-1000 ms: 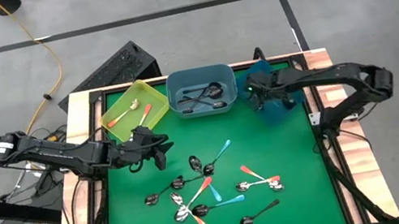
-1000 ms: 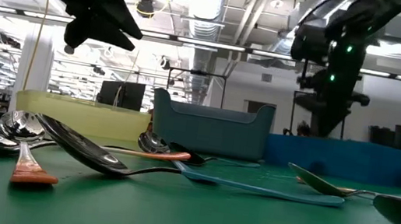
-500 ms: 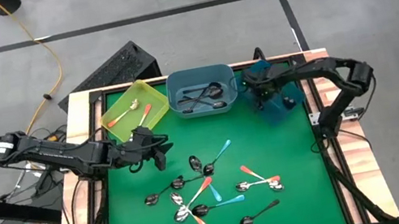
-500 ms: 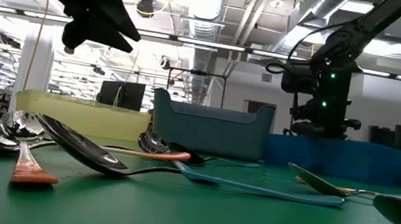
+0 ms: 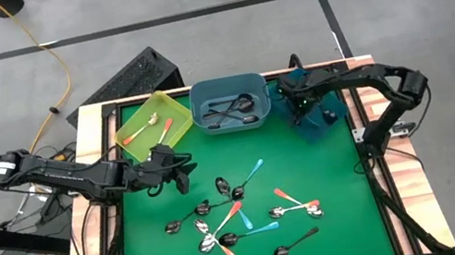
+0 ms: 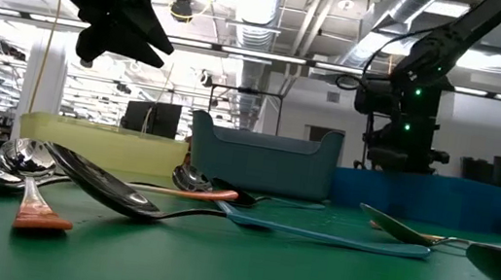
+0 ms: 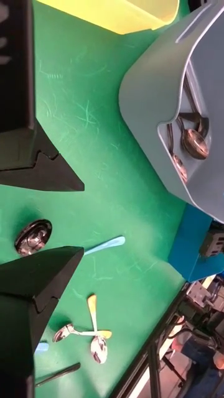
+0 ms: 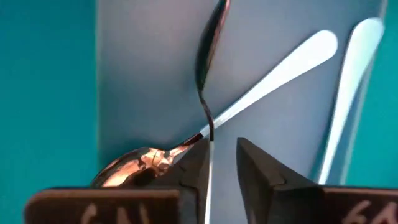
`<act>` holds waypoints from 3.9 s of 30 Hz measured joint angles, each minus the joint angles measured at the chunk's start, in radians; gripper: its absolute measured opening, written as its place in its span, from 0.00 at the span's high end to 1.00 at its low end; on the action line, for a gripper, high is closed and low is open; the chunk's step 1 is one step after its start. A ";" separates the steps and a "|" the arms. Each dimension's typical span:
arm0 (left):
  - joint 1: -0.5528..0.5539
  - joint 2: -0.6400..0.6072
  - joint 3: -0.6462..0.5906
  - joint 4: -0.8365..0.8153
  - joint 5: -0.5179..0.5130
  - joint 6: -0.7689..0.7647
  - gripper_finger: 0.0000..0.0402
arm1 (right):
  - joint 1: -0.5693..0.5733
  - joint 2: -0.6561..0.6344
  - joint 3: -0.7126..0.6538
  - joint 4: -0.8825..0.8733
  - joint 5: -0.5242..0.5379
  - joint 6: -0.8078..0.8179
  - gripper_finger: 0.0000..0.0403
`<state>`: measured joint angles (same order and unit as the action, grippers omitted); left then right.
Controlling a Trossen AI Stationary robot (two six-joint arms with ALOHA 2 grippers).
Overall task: Sort silverware by color (type)
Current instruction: Put the blue spoon into the blue bin, then put the orange spoon into the yellow bin
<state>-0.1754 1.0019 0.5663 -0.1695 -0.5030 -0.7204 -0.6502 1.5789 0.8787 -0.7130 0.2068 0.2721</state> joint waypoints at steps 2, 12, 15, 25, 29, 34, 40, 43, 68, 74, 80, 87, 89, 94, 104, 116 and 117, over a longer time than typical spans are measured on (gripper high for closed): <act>0.000 0.000 0.000 0.000 0.001 0.000 0.66 | 0.000 -0.023 0.000 -0.003 0.000 -0.009 0.73; 0.001 0.000 0.000 0.002 0.060 0.017 0.66 | 0.017 -0.303 0.000 -0.041 -0.075 -0.006 0.66; 0.000 0.000 0.000 0.003 0.169 0.067 0.66 | 0.056 -0.404 0.000 -0.031 -0.160 0.035 0.66; -0.115 0.000 0.000 -0.032 0.441 0.151 0.66 | 0.316 -0.628 0.000 -0.029 -0.234 0.171 0.66; -0.206 0.000 0.000 -0.138 0.439 0.098 0.66 | 0.424 -0.640 0.000 -0.027 -0.224 0.235 0.66; -0.328 0.000 0.000 -0.157 0.366 0.044 0.66 | 0.542 -0.607 0.000 -0.025 -0.169 0.260 0.66; -0.452 0.051 0.000 -0.109 0.255 0.161 0.66 | 0.630 -0.527 0.000 0.011 -0.128 0.262 0.66; -0.476 0.103 0.000 -0.007 0.191 0.276 0.66 | 0.656 -0.479 0.000 0.022 -0.128 0.263 0.66; -0.274 0.480 0.000 0.384 0.613 0.762 0.66 | 0.808 -0.317 0.000 0.069 -0.135 0.364 0.66; -0.267 0.581 0.000 0.392 0.616 0.845 0.66 | 0.829 -0.315 0.000 0.071 -0.136 0.396 0.66; -0.251 0.644 0.003 0.418 0.607 0.850 0.66 | 0.849 -0.315 0.000 0.071 -0.136 0.428 0.66; -0.223 0.666 0.005 0.427 0.638 0.810 0.66 | 0.861 -0.315 0.000 0.071 -0.135 0.438 0.66; -0.223 0.666 0.005 0.425 0.637 0.810 0.66 | 0.860 -0.315 0.000 0.071 -0.133 0.438 0.66; -0.223 0.667 0.004 0.416 0.633 0.788 0.71 | 0.860 -0.315 0.000 0.071 -0.132 0.436 0.66; -0.221 0.668 0.003 0.413 0.621 0.731 0.98 | 0.859 -0.315 0.000 0.071 -0.106 0.435 0.66; -0.222 0.641 0.001 0.381 0.618 0.557 1.00 | 0.859 -0.315 0.000 0.116 -0.101 0.434 0.66; -0.222 0.631 0.001 0.372 0.611 0.544 1.00 | 0.859 -0.315 0.000 0.137 -0.098 0.429 0.66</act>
<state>-0.3975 1.6332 0.5671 0.2026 0.1085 -0.1765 0.2092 1.2636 0.8791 -0.5764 0.1085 0.7010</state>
